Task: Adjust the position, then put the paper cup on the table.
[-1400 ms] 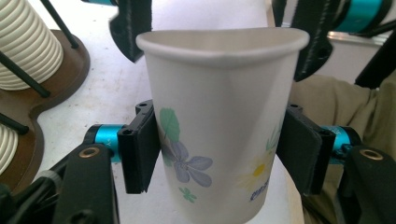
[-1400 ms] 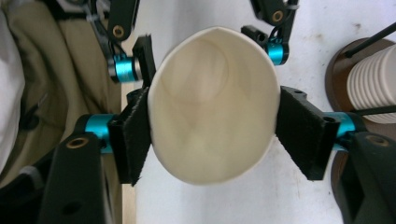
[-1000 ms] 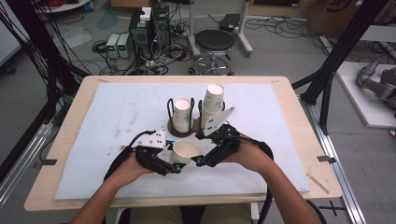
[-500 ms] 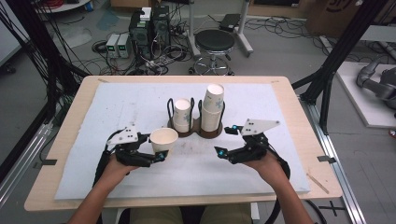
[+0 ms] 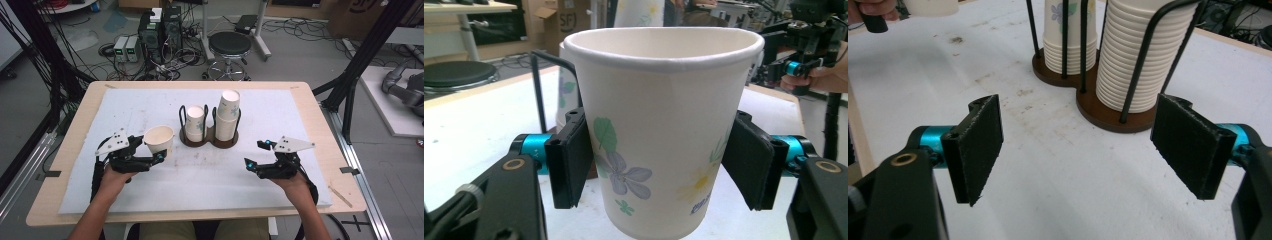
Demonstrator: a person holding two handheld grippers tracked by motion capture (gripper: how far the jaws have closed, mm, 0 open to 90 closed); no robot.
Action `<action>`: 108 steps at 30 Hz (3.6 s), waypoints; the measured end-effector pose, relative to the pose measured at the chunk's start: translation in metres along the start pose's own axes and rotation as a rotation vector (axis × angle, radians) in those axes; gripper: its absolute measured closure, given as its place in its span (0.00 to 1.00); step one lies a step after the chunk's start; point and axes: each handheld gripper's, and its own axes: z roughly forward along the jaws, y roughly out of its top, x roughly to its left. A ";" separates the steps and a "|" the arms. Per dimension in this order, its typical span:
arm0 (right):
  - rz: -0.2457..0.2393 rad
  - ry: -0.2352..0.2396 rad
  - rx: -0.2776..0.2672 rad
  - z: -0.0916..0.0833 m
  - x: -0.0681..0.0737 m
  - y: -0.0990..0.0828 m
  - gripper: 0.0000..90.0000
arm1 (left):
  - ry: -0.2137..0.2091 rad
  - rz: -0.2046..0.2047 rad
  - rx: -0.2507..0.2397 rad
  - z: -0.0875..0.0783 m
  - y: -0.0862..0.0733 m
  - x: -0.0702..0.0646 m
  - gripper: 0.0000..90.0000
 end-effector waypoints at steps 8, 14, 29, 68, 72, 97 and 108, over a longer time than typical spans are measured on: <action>0.016 -0.043 -0.040 -0.008 -0.004 -0.012 0.24 | 0.068 -0.005 -0.053 -0.014 -0.006 0.006 0.36; 0.019 -0.071 -0.049 -0.010 -0.007 -0.014 0.24 | 0.095 -0.015 -0.080 -0.022 -0.008 0.013 0.36; 0.016 -0.068 -0.055 -0.010 -0.005 -0.013 0.24 | 0.149 -0.002 -0.100 -0.031 -0.011 0.020 0.36; 0.013 -0.074 -0.059 -0.014 -0.008 -0.021 0.24 | 0.373 -0.006 0.201 -0.023 -0.050 0.066 0.36; 0.022 -0.074 -0.058 -0.016 -0.008 -0.022 0.24 | 0.383 -0.007 0.256 -0.024 -0.050 0.062 0.37; 0.043 -0.103 -0.055 -0.021 -0.014 -0.025 0.24 | 0.404 -0.085 -0.028 -0.076 -0.021 0.024 0.17; 0.057 -0.143 -0.040 -0.026 -0.016 -0.026 0.24 | 0.238 -0.055 -0.125 -0.046 -0.005 0.002 0.18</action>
